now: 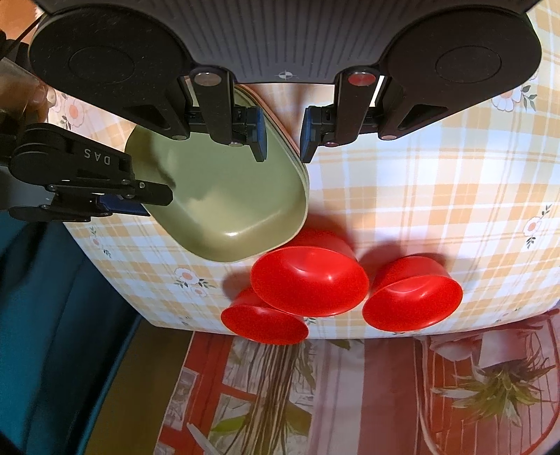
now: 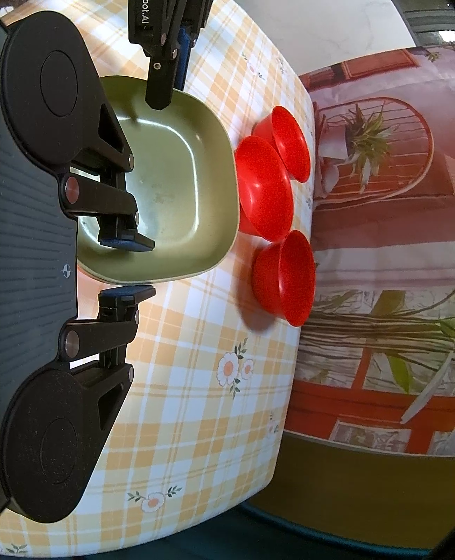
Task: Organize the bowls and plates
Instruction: 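Lower the green plate onto the stacked plates and open both grippers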
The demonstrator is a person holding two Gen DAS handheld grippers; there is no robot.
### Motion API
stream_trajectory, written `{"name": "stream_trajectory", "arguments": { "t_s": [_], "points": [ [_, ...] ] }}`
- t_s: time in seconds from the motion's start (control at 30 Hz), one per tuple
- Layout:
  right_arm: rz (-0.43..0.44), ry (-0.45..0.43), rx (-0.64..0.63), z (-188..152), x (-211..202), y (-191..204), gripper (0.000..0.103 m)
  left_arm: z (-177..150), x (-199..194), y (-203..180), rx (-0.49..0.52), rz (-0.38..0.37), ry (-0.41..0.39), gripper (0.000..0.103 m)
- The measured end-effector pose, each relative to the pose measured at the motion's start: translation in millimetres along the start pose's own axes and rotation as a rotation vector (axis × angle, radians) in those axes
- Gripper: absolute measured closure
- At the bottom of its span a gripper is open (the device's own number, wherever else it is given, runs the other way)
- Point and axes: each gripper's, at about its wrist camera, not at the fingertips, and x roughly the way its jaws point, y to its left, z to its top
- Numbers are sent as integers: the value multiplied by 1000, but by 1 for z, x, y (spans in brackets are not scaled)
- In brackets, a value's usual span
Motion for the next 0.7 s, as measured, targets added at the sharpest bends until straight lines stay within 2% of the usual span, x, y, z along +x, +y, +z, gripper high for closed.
{"name": "stream_trajectory", "arguments": {
  "t_s": [0.23,0.3,0.33,0.37,0.4,0.47,0.6,0.67,0.7],
  "points": [
    [-3,-8,24,1,-2,0,83,-3,-2,3,-30,-7,-6,78],
    [-9,-12,46,0,-3,-1,83,-4,-5,3,-28,-3,-20,75],
    [-18,-14,54,0,-4,-1,82,-4,-7,3,-25,4,-25,67],
    [-29,-17,55,-1,-4,0,78,-4,-9,3,-21,10,-33,58],
    [-38,-25,55,-1,-6,2,75,-4,-12,4,-19,13,-45,55],
    [-44,-43,65,-1,-10,4,59,-3,-17,5,-14,17,-64,50],
    [-49,-70,93,-2,-17,9,46,0,-25,8,-7,24,-92,38],
    [-50,-76,113,-2,-20,10,37,1,-28,9,-3,35,-100,22],
    [-49,-78,124,-2,-21,11,35,2,-30,10,-4,40,-107,17]
  ]
}}
